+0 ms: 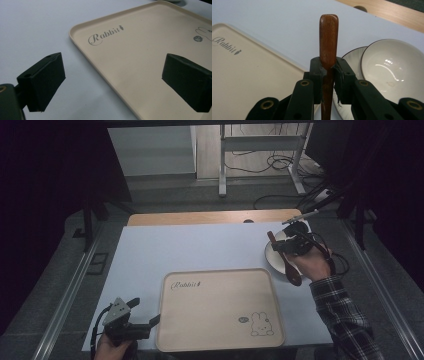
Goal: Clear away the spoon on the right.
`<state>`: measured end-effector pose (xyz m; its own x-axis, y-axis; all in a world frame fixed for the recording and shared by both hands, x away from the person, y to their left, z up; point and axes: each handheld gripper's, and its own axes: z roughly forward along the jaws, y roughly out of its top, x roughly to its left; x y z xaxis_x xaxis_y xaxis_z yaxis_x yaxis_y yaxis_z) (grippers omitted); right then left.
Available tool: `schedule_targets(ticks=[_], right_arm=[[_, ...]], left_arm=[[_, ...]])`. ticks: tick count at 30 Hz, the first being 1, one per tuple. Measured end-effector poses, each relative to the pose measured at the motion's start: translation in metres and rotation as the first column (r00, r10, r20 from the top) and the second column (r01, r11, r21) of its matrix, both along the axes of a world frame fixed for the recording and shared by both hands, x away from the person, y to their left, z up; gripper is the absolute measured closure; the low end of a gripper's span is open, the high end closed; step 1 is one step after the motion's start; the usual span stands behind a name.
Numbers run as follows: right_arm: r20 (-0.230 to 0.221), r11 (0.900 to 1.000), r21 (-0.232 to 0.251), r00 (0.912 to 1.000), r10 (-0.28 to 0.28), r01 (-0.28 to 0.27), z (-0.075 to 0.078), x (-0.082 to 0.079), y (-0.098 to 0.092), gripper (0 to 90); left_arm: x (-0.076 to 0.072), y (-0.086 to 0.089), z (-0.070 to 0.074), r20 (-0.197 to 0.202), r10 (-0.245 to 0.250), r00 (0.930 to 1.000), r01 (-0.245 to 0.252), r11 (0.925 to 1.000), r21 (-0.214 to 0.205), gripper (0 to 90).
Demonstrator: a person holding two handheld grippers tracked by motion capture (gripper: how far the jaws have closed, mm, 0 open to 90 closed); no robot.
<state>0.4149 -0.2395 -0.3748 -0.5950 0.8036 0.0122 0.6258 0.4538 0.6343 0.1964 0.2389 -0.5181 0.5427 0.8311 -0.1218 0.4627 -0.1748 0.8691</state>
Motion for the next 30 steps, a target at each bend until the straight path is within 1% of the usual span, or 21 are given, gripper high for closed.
schedule_targets(ticks=[9,13,20,24,28,30], right_arm=[[-0.031,0.9994,-0.015,0.9991,0.03,-0.031,-0.009,-0.02,0.006,78.1],[-0.061,0.9988,-0.017,0.9971,0.044,-0.046,-0.016,-0.03,0.011,78.1],[-0.102,0.9953,-0.027,0.9907,0.09,-0.093,-0.03,-0.046,0.022,78.1],[-0.124,0.9944,-0.021,0.9871,0.101,-0.104,-0.037,-0.054,0.025,78.1],[-0.155,0.9945,-0.016,0.9828,0.1,-0.104,-0.043,-0.062,0.03,78.1],[-0.162,0.9943,-0.018,0.9816,0.101,-0.105,-0.045,-0.065,0.032,78.1]], left_arm=[[0.0,-0.001,0.0,0.005,-0.004,1.0,0.004,1.0,0.008,4.4],[0.0,-0.001,0.0,0.005,-0.005,1.0,0.005,1.0,0.008,4.4],[0.0,0.0,0.0,0.004,-0.007,1.0,0.007,0.9999,0.009,4.4],[0.0,0.0,0.0,0.004,-0.007,1.0,0.007,0.9999,0.01,4.4],[0.0,0.0,0.0,0.003,-0.005,1.0,0.005,1.0,0.008,4.3],[0.0,0.0,0.0,0.002,-0.004,1.0,0.004,1.0,0.007,4.4]])
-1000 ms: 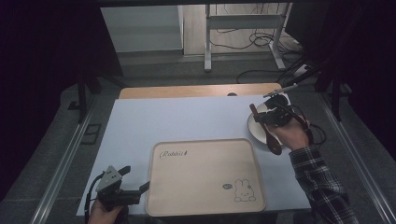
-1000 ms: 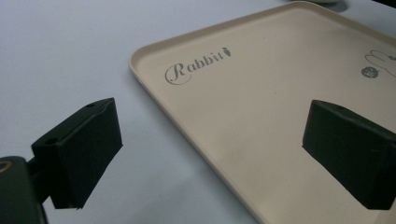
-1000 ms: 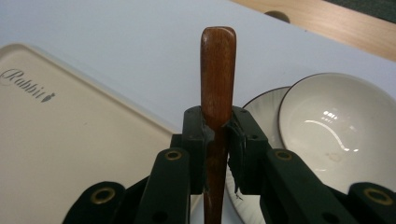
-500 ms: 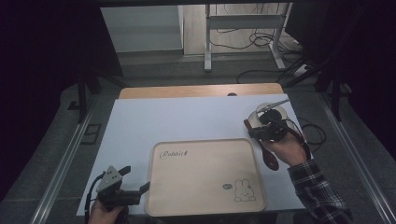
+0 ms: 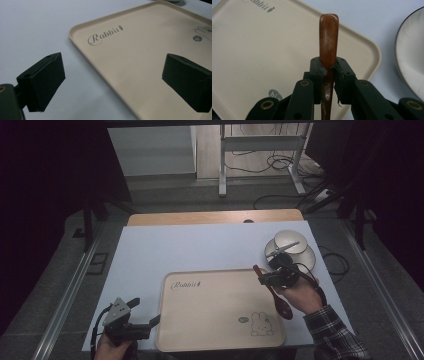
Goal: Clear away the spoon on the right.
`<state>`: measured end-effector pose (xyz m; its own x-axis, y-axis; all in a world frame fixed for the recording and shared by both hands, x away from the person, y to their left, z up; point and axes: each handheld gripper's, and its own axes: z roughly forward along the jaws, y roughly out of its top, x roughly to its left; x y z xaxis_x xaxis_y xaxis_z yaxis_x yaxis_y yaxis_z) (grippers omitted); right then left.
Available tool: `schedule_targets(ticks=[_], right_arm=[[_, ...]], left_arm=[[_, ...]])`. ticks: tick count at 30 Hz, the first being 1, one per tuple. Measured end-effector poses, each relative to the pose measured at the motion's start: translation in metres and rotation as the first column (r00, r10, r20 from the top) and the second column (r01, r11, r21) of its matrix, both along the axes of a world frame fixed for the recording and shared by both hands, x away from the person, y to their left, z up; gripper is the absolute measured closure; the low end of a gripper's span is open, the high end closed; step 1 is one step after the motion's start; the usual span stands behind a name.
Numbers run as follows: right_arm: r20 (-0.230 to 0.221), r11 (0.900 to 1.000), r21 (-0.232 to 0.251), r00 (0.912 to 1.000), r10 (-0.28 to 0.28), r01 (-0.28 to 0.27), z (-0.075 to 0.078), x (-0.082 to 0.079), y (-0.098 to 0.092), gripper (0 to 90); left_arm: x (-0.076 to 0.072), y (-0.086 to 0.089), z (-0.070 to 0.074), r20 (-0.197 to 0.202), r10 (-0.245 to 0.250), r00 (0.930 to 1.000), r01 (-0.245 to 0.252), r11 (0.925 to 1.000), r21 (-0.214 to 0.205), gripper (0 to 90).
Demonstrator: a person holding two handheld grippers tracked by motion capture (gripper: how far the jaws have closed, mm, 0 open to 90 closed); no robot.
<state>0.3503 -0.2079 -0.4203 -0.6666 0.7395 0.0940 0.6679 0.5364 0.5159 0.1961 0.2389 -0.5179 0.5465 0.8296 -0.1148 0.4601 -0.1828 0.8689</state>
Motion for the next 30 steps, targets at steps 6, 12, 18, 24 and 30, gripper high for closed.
schedule_targets(ticks=[6,12,18,24,30], right_arm=[[-0.036,0.9998,0.013,0.9993,0.013,-0.013,-0.011,-0.008,0.008,78.1],[-0.061,0.9998,0.016,0.998,0.017,-0.016,-0.023,-0.013,0.013,78.1],[-0.095,0.9995,0.031,0.9955,0.007,-0.004,-0.036,-0.014,0.016,78.1],[-0.106,0.9991,0.042,0.9944,-0.008,0.013,-0.05,-0.011,0.016,77.9],[-0.103,0.9976,0.047,0.9936,-0.046,0.051,-0.067,-0.004,0.013,76.8]], left_arm=[[0.0,0.0,0.0,0.002,0.0,1.0,0.0,1.0,0.003,4.3],[0.0,0.0,0.0,0.001,0.001,1.0,-0.001,1.0,0.001,4.3],[0.0,0.0,0.0,0.001,0.001,1.0,-0.001,1.0,0.002,4.4],[0.0,0.0,0.0,0.001,0.001,1.0,-0.001,1.0,0.001,4.4],[0.0,0.0,0.0,0.0,0.001,1.0,-0.001,1.0,0.0,4.4]])
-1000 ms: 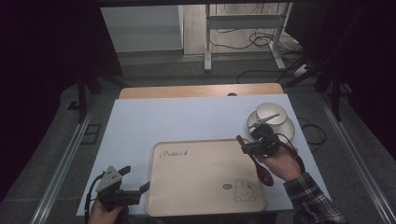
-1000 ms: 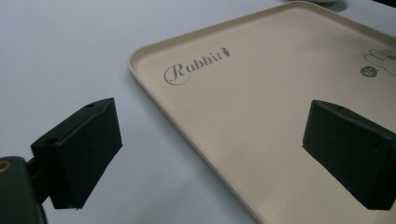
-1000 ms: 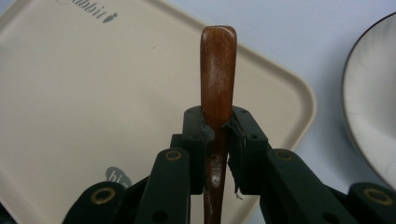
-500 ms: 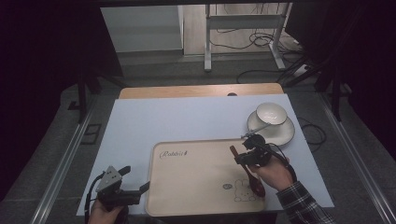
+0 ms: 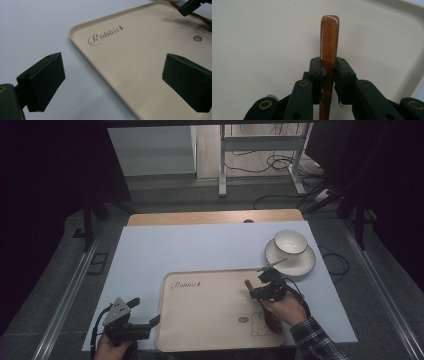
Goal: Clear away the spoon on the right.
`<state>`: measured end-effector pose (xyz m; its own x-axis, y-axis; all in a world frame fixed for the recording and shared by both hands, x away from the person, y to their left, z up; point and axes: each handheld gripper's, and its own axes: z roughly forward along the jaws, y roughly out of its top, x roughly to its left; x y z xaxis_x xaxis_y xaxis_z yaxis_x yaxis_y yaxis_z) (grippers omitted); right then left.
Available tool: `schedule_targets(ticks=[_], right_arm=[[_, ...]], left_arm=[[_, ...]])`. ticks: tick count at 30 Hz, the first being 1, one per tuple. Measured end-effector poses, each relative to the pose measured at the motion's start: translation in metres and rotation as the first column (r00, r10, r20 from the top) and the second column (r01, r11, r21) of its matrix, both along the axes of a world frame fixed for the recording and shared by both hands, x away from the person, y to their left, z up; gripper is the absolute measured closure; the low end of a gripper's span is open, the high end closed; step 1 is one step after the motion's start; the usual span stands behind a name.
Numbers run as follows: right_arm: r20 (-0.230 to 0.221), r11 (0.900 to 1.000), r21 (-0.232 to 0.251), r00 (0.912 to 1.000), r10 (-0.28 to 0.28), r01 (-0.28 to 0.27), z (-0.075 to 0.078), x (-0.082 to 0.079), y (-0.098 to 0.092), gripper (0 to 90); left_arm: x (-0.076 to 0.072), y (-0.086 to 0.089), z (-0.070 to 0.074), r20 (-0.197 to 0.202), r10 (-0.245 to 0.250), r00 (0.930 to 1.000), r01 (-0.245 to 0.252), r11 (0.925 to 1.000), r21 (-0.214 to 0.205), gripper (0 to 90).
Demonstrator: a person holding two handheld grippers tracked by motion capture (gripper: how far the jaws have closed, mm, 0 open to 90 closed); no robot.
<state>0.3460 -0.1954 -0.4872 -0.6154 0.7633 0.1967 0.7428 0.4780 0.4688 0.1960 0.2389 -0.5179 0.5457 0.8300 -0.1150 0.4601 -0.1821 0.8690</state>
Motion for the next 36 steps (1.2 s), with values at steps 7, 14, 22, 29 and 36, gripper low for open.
schedule_targets(ticks=[7,14,22,29,36], right_arm=[[0.026,0.9999,-0.013,0.9997,-0.004,0.004,-0.009,0.002,-0.001,69.4],[0.11,0.9978,-0.026,0.9919,0.064,-0.062,0.0,-0.009,-0.002,67.1],[0.203,0.9841,-0.073,0.9636,0.174,-0.162,-0.004,-0.029,0.003,90.0],[0.182,0.9797,-0.091,0.9643,0.193,-0.179,-0.011,-0.036,0.007,90.0],[0.181,0.979,-0.111,0.9651,0.189,-0.171,-0.014,-0.036,0.007,90.0]], left_arm=[[0.0,0.0,0.0,0.0,0.0,1.0,0.0,1.0,-0.001,4.3],[0.0,0.0,0.0,0.0,0.0,1.0,0.0,1.0,0.001,4.4],[0.0,-0.001,0.0,0.003,-0.001,1.0,0.001,1.0,0.004,4.4],[-0.001,-0.002,0.0,0.007,-0.006,1.0,0.006,0.9999,0.014,4.4],[-0.001,-0.002,0.0,0.01,-0.008,0.9999,0.008,0.9998,0.019,4.4]])
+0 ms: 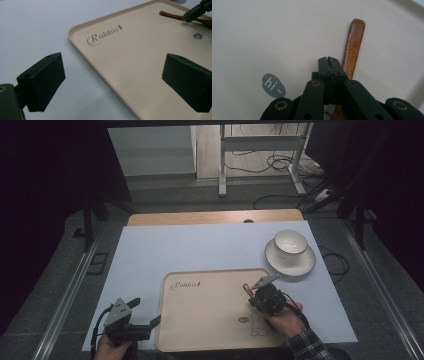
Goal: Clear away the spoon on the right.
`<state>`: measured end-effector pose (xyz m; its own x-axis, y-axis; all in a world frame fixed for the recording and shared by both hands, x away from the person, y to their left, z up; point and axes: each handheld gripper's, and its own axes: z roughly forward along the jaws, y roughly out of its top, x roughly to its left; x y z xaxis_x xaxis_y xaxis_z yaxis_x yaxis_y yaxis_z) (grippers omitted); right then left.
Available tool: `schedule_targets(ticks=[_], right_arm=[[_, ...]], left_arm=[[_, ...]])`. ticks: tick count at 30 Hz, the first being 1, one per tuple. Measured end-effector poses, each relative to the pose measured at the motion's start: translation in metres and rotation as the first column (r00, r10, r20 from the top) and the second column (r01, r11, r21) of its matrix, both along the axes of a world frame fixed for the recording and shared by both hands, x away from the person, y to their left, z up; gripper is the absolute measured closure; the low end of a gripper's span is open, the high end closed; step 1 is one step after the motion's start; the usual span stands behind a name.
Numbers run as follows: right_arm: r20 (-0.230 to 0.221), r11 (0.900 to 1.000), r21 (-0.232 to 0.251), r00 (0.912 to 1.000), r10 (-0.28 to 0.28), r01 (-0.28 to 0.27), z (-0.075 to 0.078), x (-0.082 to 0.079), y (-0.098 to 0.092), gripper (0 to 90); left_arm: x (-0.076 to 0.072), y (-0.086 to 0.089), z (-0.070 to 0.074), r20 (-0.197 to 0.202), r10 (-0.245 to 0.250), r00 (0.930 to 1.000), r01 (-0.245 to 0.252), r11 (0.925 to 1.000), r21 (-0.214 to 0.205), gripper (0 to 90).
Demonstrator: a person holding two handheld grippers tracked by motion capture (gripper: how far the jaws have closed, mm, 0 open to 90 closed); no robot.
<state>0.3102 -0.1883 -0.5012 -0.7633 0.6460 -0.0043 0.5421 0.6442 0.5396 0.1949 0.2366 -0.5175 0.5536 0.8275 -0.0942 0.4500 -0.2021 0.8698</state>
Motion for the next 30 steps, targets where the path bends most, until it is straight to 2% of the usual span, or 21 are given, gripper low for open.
schedule_targets(ticks=[8,30], right_arm=[[-0.007,0.9998,-0.013,0.9998,-0.018,0.017,-0.003,0.004,-0.005,90.0],[-0.007,0.9953,0.011,0.9953,-0.096,0.096,-0.001,0.014,-0.023,90.0]], left_arm=[[0.0,-0.001,0.0,0.003,-0.001,1.0,0.001,1.0,0.006,4.5],[0.0,-0.001,0.0,0.004,-0.004,1.0,0.004,0.9999,0.014,4.6]])
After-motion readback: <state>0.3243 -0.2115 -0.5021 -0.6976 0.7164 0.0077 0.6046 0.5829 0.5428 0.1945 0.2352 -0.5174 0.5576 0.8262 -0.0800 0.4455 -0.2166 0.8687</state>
